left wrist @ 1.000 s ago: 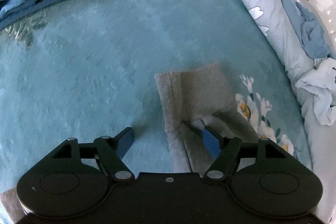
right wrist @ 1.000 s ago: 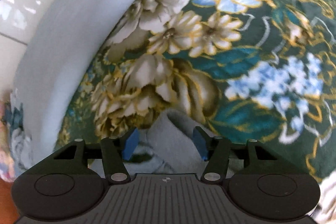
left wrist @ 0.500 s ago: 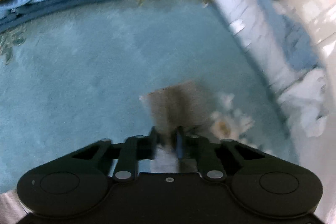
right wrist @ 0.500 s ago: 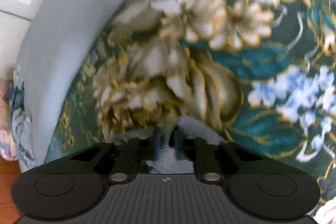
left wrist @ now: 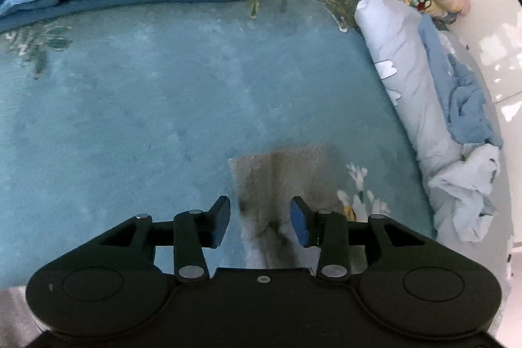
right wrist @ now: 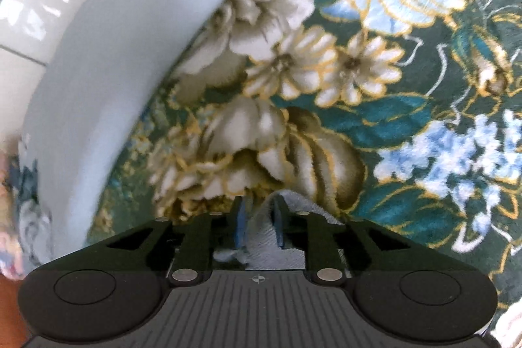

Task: Fold clothes

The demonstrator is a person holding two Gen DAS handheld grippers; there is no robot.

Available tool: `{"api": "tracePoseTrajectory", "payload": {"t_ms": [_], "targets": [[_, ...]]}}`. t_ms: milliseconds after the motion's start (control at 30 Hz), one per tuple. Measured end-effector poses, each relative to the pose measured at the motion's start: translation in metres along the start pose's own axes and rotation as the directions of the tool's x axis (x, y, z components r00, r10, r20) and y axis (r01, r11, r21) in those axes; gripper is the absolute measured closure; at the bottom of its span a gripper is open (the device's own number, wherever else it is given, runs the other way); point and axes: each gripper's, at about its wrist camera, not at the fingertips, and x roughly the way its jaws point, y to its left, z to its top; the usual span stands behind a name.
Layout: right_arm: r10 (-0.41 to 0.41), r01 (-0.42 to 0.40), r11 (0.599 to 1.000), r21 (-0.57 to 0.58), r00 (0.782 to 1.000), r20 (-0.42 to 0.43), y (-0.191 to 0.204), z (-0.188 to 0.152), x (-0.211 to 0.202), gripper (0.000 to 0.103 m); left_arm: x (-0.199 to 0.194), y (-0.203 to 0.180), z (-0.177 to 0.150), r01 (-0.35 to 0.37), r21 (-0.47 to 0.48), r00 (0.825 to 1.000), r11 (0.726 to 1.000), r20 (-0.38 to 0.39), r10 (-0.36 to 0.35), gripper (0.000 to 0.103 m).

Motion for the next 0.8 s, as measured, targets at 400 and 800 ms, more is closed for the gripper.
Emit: {"api": "tracePoseTrajectory", "payload": {"t_ms": [400, 800], "targets": [[-0.081, 0.09, 0.982, 0.166, 0.995, -0.06, -0.086, -0.144, -0.108, 0.063, -0.105, 0.076, -0.056, -0.152, 0.114, 0.987, 0.982, -0.04, 0.157, 0.042], [-0.113, 0.137, 0.938, 0.319, 0.989, -0.093, -0.142, -0.169, -0.088, 0.053, -0.105, 0.137, -0.099, -0.172, 0.095, 0.963, 0.98, -0.193, 0.188, 0.038]]}}
